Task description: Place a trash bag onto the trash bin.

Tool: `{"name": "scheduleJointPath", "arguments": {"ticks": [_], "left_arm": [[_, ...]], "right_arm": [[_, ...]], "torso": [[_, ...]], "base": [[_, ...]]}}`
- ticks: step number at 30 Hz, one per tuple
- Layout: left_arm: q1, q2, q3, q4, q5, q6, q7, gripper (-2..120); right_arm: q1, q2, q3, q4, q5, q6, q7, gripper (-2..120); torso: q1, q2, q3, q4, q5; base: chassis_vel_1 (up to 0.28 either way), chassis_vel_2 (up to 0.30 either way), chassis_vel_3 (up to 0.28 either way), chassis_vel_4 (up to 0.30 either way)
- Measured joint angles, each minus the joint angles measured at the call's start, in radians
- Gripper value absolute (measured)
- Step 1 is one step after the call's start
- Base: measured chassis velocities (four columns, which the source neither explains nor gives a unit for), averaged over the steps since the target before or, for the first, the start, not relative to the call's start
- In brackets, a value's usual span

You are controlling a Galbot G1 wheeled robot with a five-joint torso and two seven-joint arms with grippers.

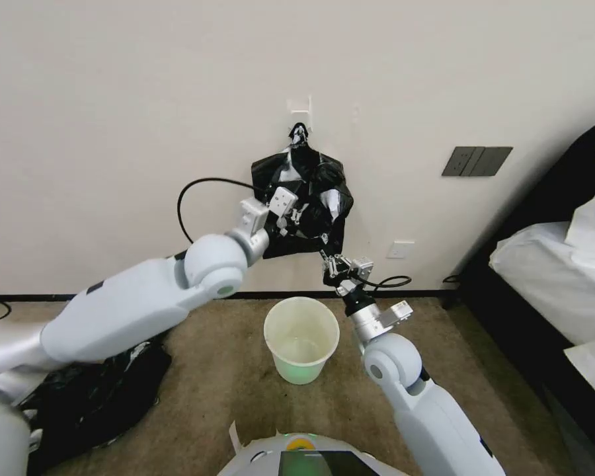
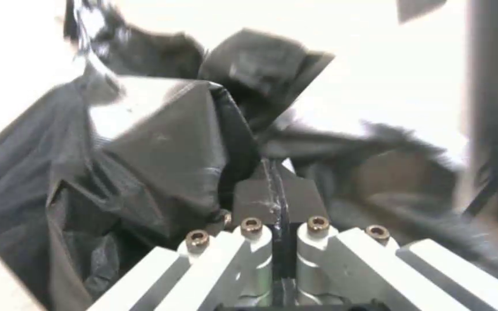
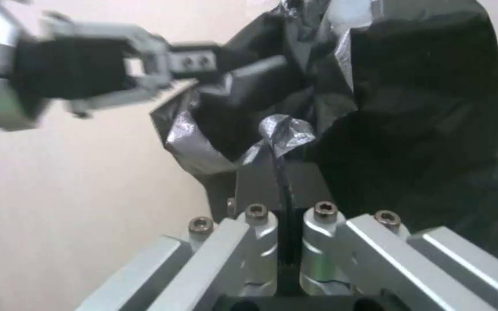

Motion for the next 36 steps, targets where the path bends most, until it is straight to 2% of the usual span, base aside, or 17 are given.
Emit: {"name": "scheduleJointPath", "arguments": {"ticks": [3, 8, 11, 12, 15, 16, 18, 19, 20, 22, 26, 31, 33, 35, 36], "left_arm": [[0.075, 0.046, -0.045, -0.046, 0.033, -0.081, 0.052, 0], [0.152, 0.085, -0.095, -0.075, 0.067, -0.130, 0.079, 0], [0.230, 0.108, -0.167, -0.089, 0.098, -0.175, 0.098, 0], [0.230, 0.108, -0.167, -0.089, 0.098, -0.175, 0.098, 0], [0.312, 0.124, -0.264, -0.101, 0.118, -0.212, 0.116, 0], [0.312, 0.124, -0.264, -0.101, 0.118, -0.212, 0.116, 0], [0.408, 0.139, -0.363, -0.104, 0.144, -0.259, 0.133, 0], [0.445, 0.142, -0.397, -0.104, 0.149, -0.271, 0.136, 0], [0.445, 0.142, -0.397, -0.104, 0.149, -0.271, 0.136, 0], [0.533, 0.148, -0.475, -0.110, 0.152, -0.292, 0.140, 0], [0.597, 0.154, -0.518, -0.123, 0.158, -0.298, 0.144, 0], [0.616, 0.145, -0.521, -0.129, 0.181, -0.303, 0.145, 0], [0.616, 0.143, -0.520, -0.129, 0.184, -0.303, 0.145, 0], [0.613, 0.136, -0.515, -0.124, 0.188, -0.303, 0.145, 0], [0.613, 0.136, -0.515, -0.124, 0.188, -0.303, 0.145, 0]], "right_arm": [[0.003, 0.001, -0.004, -0.002, 0.000, 0.000, 0.001, 0], [0.004, 0.002, -0.008, -0.003, 0.000, 0.000, 0.001, 0], [0.005, 0.001, -0.009, -0.003, 0.000, 0.000, 0.002, 0], [0.005, 0.001, -0.009, -0.003, 0.000, 0.000, 0.002, 0], [0.005, 0.000, -0.009, -0.002, 0.000, 0.000, 0.003, 0], [0.005, 0.000, -0.009, -0.002, 0.000, 0.000, 0.003, 0], [0.007, -0.001, -0.010, -0.002, 0.001, 0.000, 0.003, 0], [0.008, -0.001, -0.010, -0.002, 0.001, 0.000, 0.004, 0], [0.008, -0.001, -0.010, -0.002, 0.001, 0.000, 0.004, 0], [0.013, -0.002, -0.014, -0.002, 0.002, 0.000, 0.004, 0], [0.024, -0.002, -0.026, -0.002, 0.003, -0.002, 0.005, 0], [0.027, -0.001, -0.038, 0.003, 0.002, -0.005, 0.005, 0], [0.024, -0.004, -0.039, 0.008, 0.001, -0.006, 0.004, 3], [0.008, -0.017, -0.037, 0.028, -0.002, -0.010, 0.000, 14], [0.008, -0.017, -0.037, 0.028, -0.002, -0.010, 0.000, 14]], "torso": [[0.000, 0.000, 0.000, -0.0001, -0.0001], [0.000, 0.000, 0.000, 0.0000, -0.0001], [0.000, 0.000, 0.000, -0.0002, -0.0001], [0.000, 0.000, 0.000, -0.0002, -0.0001], [0.000, 0.000, 0.000, -0.0003, 0.0001], [0.000, 0.000, 0.000, -0.0003, 0.0001], [0.000, 0.000, 0.000, -0.0001, 0.0001], [0.000, 0.000, 0.000, -0.0001, -0.0001], [0.000, 0.000, 0.000, -0.0001, -0.0001], [0.000, 0.000, 0.000, 0.0000, -0.0002], [0.000, 0.000, 0.000, 0.0001, -0.0001], [0.000, 0.000, 0.000, -0.0001, 0.0000], [0.000, 0.000, 0.000, -0.0002, 0.0001], [0.000, 0.000, 0.000, -0.0002, 0.0000], [0.000, 0.000, 0.000, -0.0002, 0.0000]], "base": [[0.000, 0.000, 0.000, 0.000], [0.000, 0.000, 0.000, 0.000], [0.000, 0.000, 0.000, 0.000], [0.000, 0.000, 0.000, 0.000], [0.000, 0.000, 0.000, 0.000], [0.000, 0.000, 0.000, 0.000], [0.000, 0.000, 0.000, 0.000], [0.000, 0.000, 0.000, 0.000], [0.000, 0.000, 0.000, 0.000], [0.000, 0.000, 0.000, 0.000], [0.000, 0.000, 0.000, 0.000], [0.000, 0.000, 0.000, 0.000], [0.000, 0.000, 0.000, 0.000], [0.000, 0.000, 0.000, 0.000], [0.000, 0.000, 0.000, 0.000]]}}
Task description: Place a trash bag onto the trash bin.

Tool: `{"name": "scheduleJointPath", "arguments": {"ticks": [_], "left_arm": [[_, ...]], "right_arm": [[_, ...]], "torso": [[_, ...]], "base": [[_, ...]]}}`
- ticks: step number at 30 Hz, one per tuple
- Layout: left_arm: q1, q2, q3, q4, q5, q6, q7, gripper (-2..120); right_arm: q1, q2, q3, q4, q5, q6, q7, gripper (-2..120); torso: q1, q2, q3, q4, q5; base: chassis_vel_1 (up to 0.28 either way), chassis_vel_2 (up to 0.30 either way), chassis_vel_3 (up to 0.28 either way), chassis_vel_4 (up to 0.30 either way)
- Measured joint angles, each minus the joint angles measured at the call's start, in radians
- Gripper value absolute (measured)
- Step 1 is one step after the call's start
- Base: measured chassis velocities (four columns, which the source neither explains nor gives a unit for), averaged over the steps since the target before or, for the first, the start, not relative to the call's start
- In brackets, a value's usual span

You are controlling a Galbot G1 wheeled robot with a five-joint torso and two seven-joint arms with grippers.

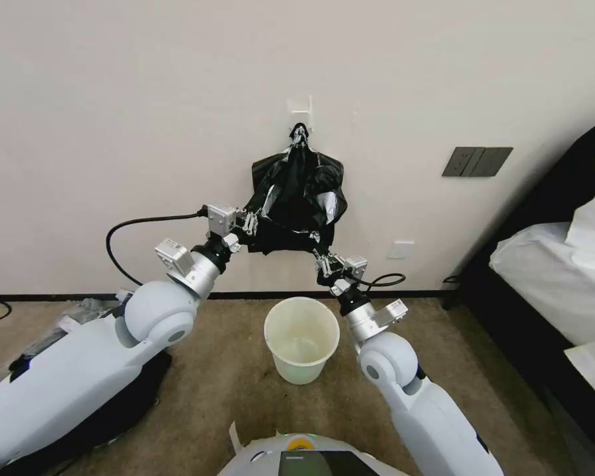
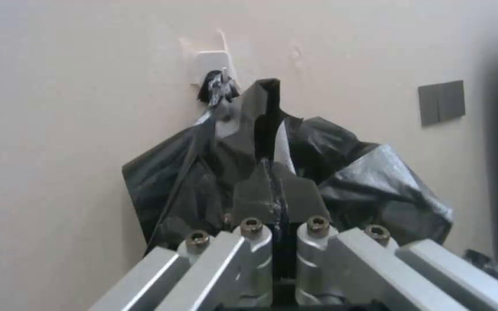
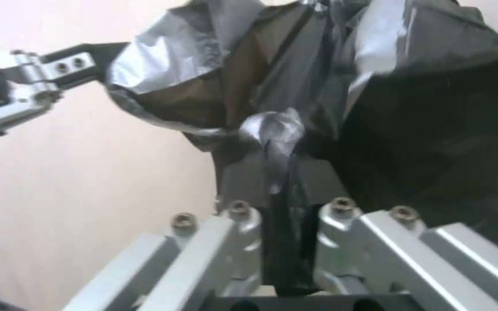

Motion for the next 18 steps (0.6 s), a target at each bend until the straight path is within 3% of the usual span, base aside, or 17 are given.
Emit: {"name": "scheduleJointPath", "arguments": {"ticks": [6, 7, 8, 11, 14, 15, 18], "left_arm": [[-0.010, -0.022, 0.006, 0.014, 0.005, 0.003, -0.003, 0], [-0.010, -0.022, 0.006, 0.014, 0.005, 0.003, -0.003, 0], [-0.009, -0.027, 0.007, 0.018, 0.008, 0.003, -0.003, 0], [-0.005, -0.033, 0.008, 0.023, 0.013, 0.003, -0.003, 0], [0.003, -0.042, 0.009, 0.027, 0.026, 0.004, -0.002, 0], [0.003, -0.042, 0.009, 0.027, 0.026, 0.004, -0.002, 0], [0.017, -0.052, 0.009, 0.027, 0.036, 0.004, -0.001, 0]], "right_arm": [[-0.077, -0.078, 0.061, 0.096, 0.034, -0.046, 0.008, 41], [-0.077, -0.078, 0.061, 0.096, 0.034, -0.046, 0.008, 41], [-0.089, -0.105, 0.090, 0.129, 0.052, -0.070, 0.029, 50], [-0.074, -0.149, 0.131, 0.180, 0.106, -0.148, 0.095, 60], [0.029, -0.263, 0.193, 0.249, 0.231, -0.381, 0.239, 76], [0.029, -0.263, 0.193, 0.249, 0.231, -0.381, 0.239, 76], [0.186, -0.369, 0.170, 0.241, 0.339, -0.460, 0.295, 90]], "torso": [[0.000, 0.000, 0.000, -0.0001, 0.0001], [0.000, 0.000, 0.000, -0.0001, 0.0001], [0.000, 0.000, 0.000, -0.0003, 0.0002], [0.000, 0.000, 0.000, -0.0003, 0.0003], [0.000, 0.000, 0.000, -0.0001, 0.0003], [0.000, 0.000, 0.000, -0.0001, 0.0003], [0.000, 0.000, 0.000, 0.0000, 0.0002]], "base": [[0.000, 0.000, 0.000, 0.000], [0.000, 0.000, 0.000, 0.000], [0.000, 0.000, 0.000, 0.000], [0.000, 0.000, 0.000, 0.000], [0.000, 0.000, 0.000, 0.000], [0.000, 0.000, 0.000, 0.000], [0.000, 0.000, 0.000, 0.000]]}}
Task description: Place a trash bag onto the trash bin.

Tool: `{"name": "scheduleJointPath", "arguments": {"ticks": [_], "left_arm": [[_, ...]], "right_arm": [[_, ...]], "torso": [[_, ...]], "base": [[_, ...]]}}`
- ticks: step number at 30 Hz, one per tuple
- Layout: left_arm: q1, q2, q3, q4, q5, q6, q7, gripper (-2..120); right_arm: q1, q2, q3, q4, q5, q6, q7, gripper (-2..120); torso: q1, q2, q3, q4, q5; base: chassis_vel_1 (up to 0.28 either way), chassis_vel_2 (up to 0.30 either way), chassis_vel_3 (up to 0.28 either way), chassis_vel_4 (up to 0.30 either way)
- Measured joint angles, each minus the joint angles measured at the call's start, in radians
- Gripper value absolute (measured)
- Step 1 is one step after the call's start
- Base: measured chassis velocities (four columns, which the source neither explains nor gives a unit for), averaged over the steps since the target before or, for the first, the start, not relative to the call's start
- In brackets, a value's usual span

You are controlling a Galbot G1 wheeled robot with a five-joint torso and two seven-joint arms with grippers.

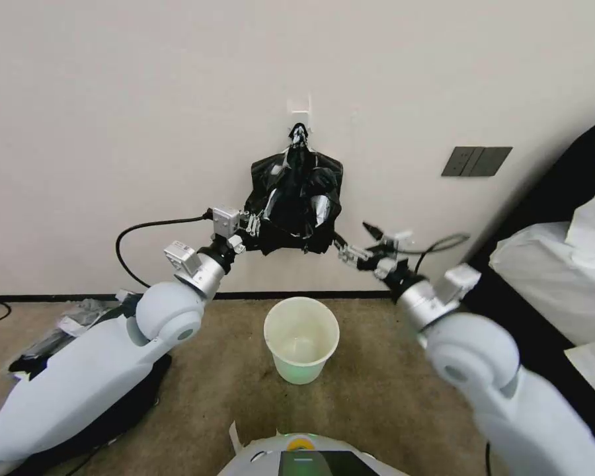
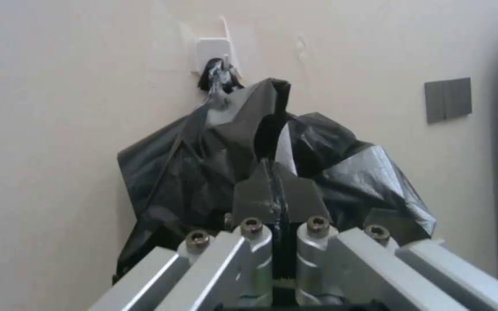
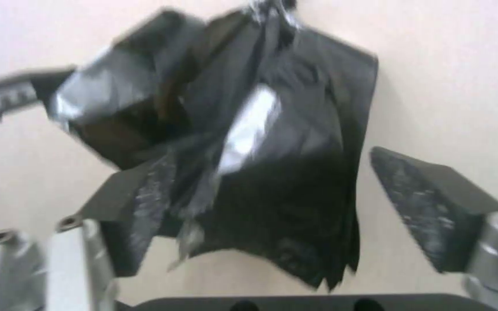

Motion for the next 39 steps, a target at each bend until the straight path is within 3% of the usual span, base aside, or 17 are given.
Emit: {"name": "scheduleJointPath", "arguments": {"ticks": [1, 3, 6, 7, 10, 11, 13, 19, 26, 33, 39], "left_arm": [[0.000, 0.000, 0.000, 0.000, 0.000, 0.000, 0.000, 0], [0.007, -0.006, 0.000, 0.001, 0.006, 0.000, 0.000, 0], [0.008, -0.008, -0.001, 0.001, 0.007, 0.000, 0.000, 0], [0.008, -0.008, -0.001, 0.002, 0.007, 0.000, 0.000, 0], [0.007, -0.008, -0.001, 0.004, 0.007, 0.000, 0.001, 0], [0.007, -0.008, -0.001, 0.004, 0.007, 0.000, 0.001, 0], [0.006, -0.010, -0.001, 0.006, 0.007, 0.001, 0.001, 0], [0.006, -0.017, -0.001, 0.010, 0.007, 0.001, 0.004, 0], [0.005, -0.021, 0.000, 0.010, 0.007, 0.001, 0.009, 0], [0.009, -0.021, 0.000, 0.002, 0.008, 0.000, 0.013, 0], [0.025, -0.017, -0.007, -0.017, 0.014, -0.004, 0.018, 0]], "right_arm": [[0.000, 0.000, 0.000, 0.000, 0.000, 0.000, 0.000, 90], [0.169, -0.064, -0.081, -0.046, 0.085, -0.030, 0.032, 98], [0.302, -0.096, -0.168, -0.087, 0.119, -0.042, 0.037, 100], [0.416, -0.111, -0.235, -0.117, 0.143, -0.066, 0.031, 100], [0.665, -0.102, -0.403, -0.181, 0.189, -0.112, 0.022, 100], [0.665, -0.102, -0.403, -0.181, 0.189, -0.112, 0.022, 100], [0.789, -0.080, -0.515, -0.227, 0.200, -0.139, 0.033, 100], [0.921, -0.066, -0.646, -0.284, 0.261, -0.190, 0.069, 99], [0.992, -0.055, -0.697, -0.333, 0.351, -0.223, 0.122, 95], [1.050, -0.073, -0.745, -0.363, 0.451, -0.246, 0.153, 86], [1.146, -0.118, -0.856, -0.394, 0.534, -0.247, 0.170, 82]], "torso": [[0.000, 0.000, 0.000, 0.0000, 0.0000], [0.000, 0.000, 0.000, 0.0003, 0.0000], [0.000, 0.000, 0.000, 0.0002, 0.0000], [0.000, 0.000, 0.000, 0.0001, 0.0002], [0.000, 0.000, 0.000, 0.0003, -0.0004], [0.000, 0.000, 0.000, 0.0003, -0.0004], [0.000, 0.000, 0.000, 0.0006, -0.0006], [0.000, 0.000, 0.000, -0.0003, -0.0001], [0.000, 0.000, 0.000, 0.0002, -0.0001], [0.000, 0.000, 0.000, 0.0000, -0.0002], [0.000, 0.000, 0.000, 0.0000, -0.0001]], "base": [[0.000, 0.000, 0.000, 0.000], [0.000, 0.000, 0.000, 0.000], [0.000, 0.000, 0.000, 0.000], [0.000, 0.000, 0.000, 0.000], [0.000, 0.000, 0.000, 0.000], [0.000, 0.000, 0.000, 0.000], [0.000, 0.000, 0.000, 0.000], [0.000, 0.000, 0.000, 0.000], [0.000, 0.000, 0.000, 0.000], [0.000, 0.000, 0.000, 0.000], [0.000, 0.000, 0.000, 0.000]]}}
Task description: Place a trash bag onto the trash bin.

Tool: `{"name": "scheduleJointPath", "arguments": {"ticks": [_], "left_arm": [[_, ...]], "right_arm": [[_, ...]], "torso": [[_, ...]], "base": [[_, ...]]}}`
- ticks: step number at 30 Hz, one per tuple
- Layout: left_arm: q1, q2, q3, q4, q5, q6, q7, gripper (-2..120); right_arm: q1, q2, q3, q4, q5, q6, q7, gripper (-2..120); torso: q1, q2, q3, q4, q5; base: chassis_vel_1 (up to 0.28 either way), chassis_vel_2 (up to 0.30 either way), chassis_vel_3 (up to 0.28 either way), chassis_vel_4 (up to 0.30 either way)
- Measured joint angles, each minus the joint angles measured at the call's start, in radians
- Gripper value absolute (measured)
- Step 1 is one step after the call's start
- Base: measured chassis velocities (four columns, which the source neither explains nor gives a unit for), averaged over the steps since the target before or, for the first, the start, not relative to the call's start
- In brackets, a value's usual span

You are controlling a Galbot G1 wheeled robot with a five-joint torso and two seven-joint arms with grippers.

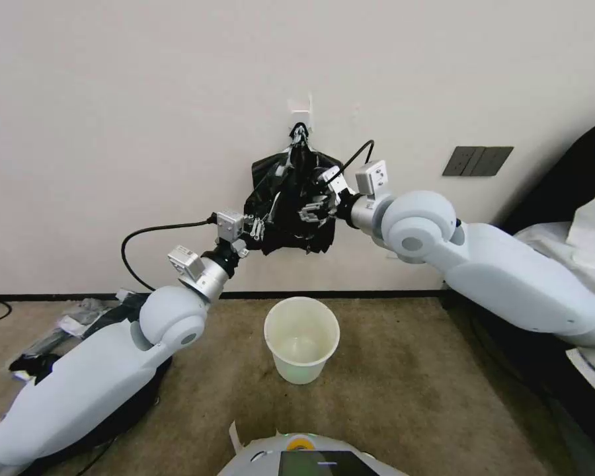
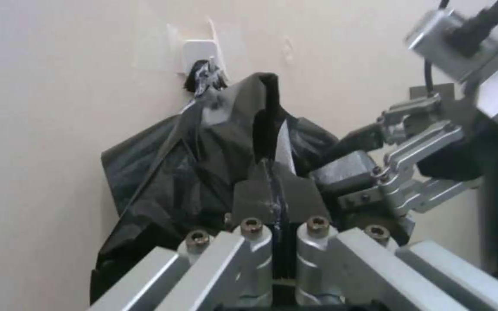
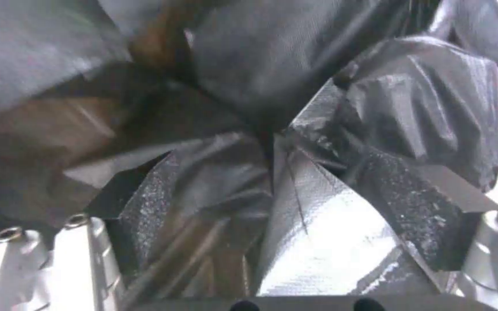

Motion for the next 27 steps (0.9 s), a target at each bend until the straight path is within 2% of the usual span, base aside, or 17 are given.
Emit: {"name": "scheduleJointPath", "arguments": {"ticks": [5, 7, 9, 12, 13, 15, 17, 19, 21, 23, 25, 27], "left_arm": [[0.010, 0.000, -0.010, -0.008, 0.001, -0.002, 0.002, 0], [0.016, 0.000, -0.017, -0.011, 0.001, -0.004, 0.004, 0], [0.019, 0.000, -0.020, -0.013, 0.001, -0.004, 0.005, 0], [0.026, 0.001, -0.028, -0.017, 0.000, -0.007, 0.006, 0], [0.029, 0.001, -0.031, -0.019, 0.000, -0.009, 0.007, 0], [0.031, 0.002, -0.032, -0.019, -0.001, -0.010, 0.007, 0], [0.032, 0.003, -0.037, -0.021, -0.002, -0.012, 0.008, 0], [0.032, 0.003, -0.038, -0.022, -0.003, -0.013, 0.008, 0], [0.031, 0.004, -0.040, -0.023, -0.004, -0.015, 0.008, 0], [0.031, 0.004, -0.041, -0.023, -0.004, -0.015, 0.009, 0], [0.035, 0.003, -0.043, -0.023, -0.004, -0.016, 0.009, 0], [0.039, 0.003, -0.045, -0.023, -0.004, -0.016, 0.009, 0]], "right_arm": [[0.026, -0.024, -0.029, -0.002, 0.050, 0.000, 0.027, 75], [0.029, -0.037, -0.034, -0.002, 0.088, 0.000, 0.050, 65], [0.030, -0.043, -0.037, -0.002, 0.099, 0.000, 0.056, 62], [0.045, -0.059, -0.059, 0.000, 0.109, 0.000, 0.060, 48], [0.057, -0.063, -0.077, -0.001, 0.103, 0.000, 0.060, 41], [0.063, -0.064, -0.085, -0.002, 0.099, 0.000, 0.060, 40], [0.094, -0.070, -0.117, -0.004, 0.092, 0.001, 0.059, 27], [0.102, -0.072, -0.125, -0.005, 0.090, 0.001, 0.058, 24], [0.112, -0.074, -0.134, -0.008, 0.086, 0.001, 0.057, 14], [0.112, -0.074, -0.134, -0.009, 0.076, 0.001, 0.056, 10], [0.104, -0.074, -0.130, -0.009, 0.026, 0.002, 0.040, 1], [0.088, -0.073, -0.116, -0.006, 0.003, 0.003, 0.031, 0]], "torso": [[0.000, 0.000, 0.000, 0.0001, 0.0000], [0.000, 0.000, 0.000, 0.0000, 0.0001], [0.000, 0.000, 0.000, 0.0000, 0.0001], [0.000, 0.000, 0.000, -0.0001, 0.0001], [0.000, 0.000, 0.000, 0.0000, 0.0002], [0.000, 0.000, 0.000, 0.0000, 0.0001], [0.000, 0.000, 0.000, 0.0001, -0.0002], [0.000, 0.000, 0.000, 0.0001, 0.0000], [0.000, 0.000, 0.000, 0.0000, -0.0001], [0.000, 0.000, 0.000, 0.0000, 0.0000], [0.000, 0.000, 0.000, 0.0001, -0.0002], [0.000, 0.000, 0.000, 0.0001, -0.0001]], "base": [[0.000, 0.000, 0.000, 0.000], [0.000, 0.000, 0.000, 0.000], [0.000, 0.000, 0.000, 0.000], [0.000, 0.000, 0.000, 0.000], [0.000, 0.000, 0.000, 0.000], [0.000, 0.000, 0.000, 0.000], [0.000, 0.000, 0.000, 0.000], [0.000, 0.000, 0.000, 0.000], [0.000, 0.000, 0.000, 0.000], [0.000, 0.000, 0.000, 0.000], [0.000, 0.000, 0.000, 0.000], [0.000, 0.000, 0.000, 0.000]]}}
